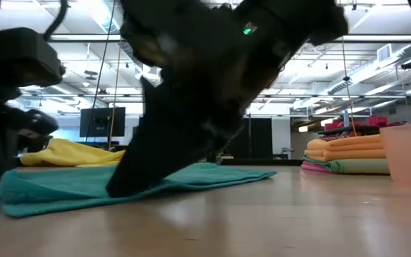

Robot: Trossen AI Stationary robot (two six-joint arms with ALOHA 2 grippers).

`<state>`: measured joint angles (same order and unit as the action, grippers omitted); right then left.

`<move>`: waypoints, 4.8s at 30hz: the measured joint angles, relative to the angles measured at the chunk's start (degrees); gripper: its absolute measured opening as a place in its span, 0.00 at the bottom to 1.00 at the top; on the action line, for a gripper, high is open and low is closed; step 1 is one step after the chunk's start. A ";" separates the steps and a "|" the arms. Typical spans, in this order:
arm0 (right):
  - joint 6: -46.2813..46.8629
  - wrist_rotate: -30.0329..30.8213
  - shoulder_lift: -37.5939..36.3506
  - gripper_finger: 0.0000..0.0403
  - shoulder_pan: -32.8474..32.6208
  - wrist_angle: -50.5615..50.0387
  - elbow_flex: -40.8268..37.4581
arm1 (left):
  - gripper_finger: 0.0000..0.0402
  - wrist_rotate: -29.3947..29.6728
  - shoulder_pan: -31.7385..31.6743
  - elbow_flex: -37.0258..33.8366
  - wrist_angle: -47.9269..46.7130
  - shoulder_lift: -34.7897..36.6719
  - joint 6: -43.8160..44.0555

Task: Fold microfiber towels
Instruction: Fold the blue microfiber towel

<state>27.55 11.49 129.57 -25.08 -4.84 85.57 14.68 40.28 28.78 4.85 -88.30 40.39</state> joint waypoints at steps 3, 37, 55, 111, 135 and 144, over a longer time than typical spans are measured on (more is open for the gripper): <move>1.39 -0.26 -0.25 0.01 -1.44 -2.22 -0.23 | 0.03 -1.40 2.16 -0.09 4.50 -0.26 2.54; -0.13 7.36 -8.29 0.01 -2.43 -14.20 -2.53 | 0.02 -4.67 -9.55 5.49 21.96 -12.60 -24.86; 0.48 3.78 -15.47 0.01 11.40 13.75 -28.47 | 0.05 7.68 -3.90 5.43 20.93 -13.09 8.44; -19.41 -6.24 -8.91 0.44 -2.61 3.32 -10.02 | 0.44 2.48 3.64 5.58 19.19 -12.50 -30.14; -17.63 -8.81 -6.13 0.44 -2.47 1.03 -9.76 | 0.43 2.66 3.81 5.52 15.32 -8.45 -33.22; -17.31 -8.45 -6.02 0.41 -2.32 1.06 -9.85 | 0.45 2.14 1.55 5.60 14.83 -10.24 -33.54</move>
<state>10.24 3.04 123.55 -27.40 -3.78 75.72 16.82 41.83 34.38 19.68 -98.53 6.85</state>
